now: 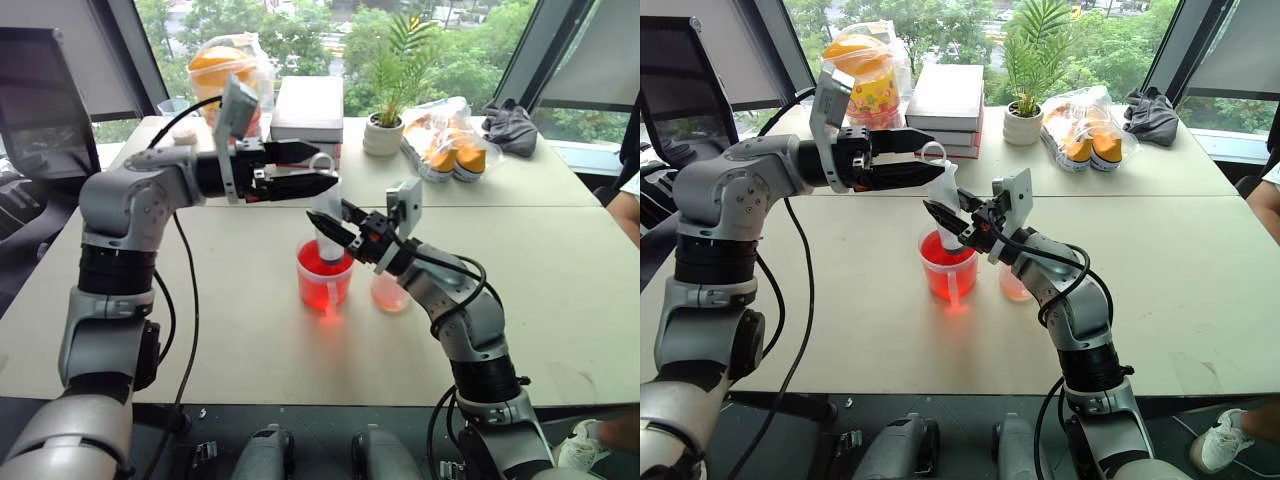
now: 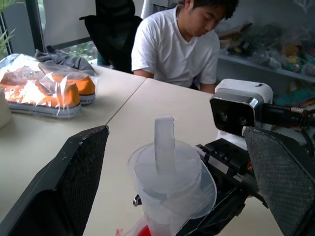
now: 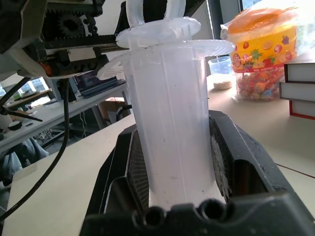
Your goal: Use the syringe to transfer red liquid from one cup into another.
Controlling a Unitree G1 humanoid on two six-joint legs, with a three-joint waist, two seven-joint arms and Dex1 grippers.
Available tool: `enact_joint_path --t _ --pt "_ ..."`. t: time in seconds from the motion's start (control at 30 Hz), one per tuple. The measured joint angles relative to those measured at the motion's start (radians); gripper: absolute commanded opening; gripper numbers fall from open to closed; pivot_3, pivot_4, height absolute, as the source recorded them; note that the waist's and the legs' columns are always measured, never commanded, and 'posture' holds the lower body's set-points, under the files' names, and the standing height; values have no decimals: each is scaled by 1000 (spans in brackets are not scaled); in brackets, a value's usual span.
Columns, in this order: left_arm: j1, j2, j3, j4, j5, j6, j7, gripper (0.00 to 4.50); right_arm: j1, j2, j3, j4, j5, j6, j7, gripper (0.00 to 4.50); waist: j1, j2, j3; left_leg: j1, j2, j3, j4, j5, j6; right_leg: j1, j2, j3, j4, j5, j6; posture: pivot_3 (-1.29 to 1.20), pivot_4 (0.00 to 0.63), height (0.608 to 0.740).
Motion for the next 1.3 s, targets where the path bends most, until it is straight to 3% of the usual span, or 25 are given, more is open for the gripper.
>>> enact_joint_path --t 0.03,0.13,0.37,1.3 --pt "-2 -6 2 8 0 0 3 4500 0 -2 1 0 -2 0 0 1346 1 0 0 0 0 0 0 0 0 0 0 0 0 0 0 0 150 740" --pt "-2 -25 2 21 0 0 15 3703 1 -5 12 0 -9 0 0 1346 3 0 0 0 0 0 0 0 0 0 0 0 0 0 0 0 150 740" --pt "-1 -26 0 21 3 -1 18 37 1 -13 17 -1 -10 0 1 1346 3 0 0 0 0 0 0 0 0 0 0 0 0 0 0 0 150 740" --pt "-131 -26 -34 187 41 -40 -10 37 -16 -13 0 31 -5 -14 6 1346 3 0 0 0 0 0 0 0 0 0 0 0 0 0 0 0 150 740"
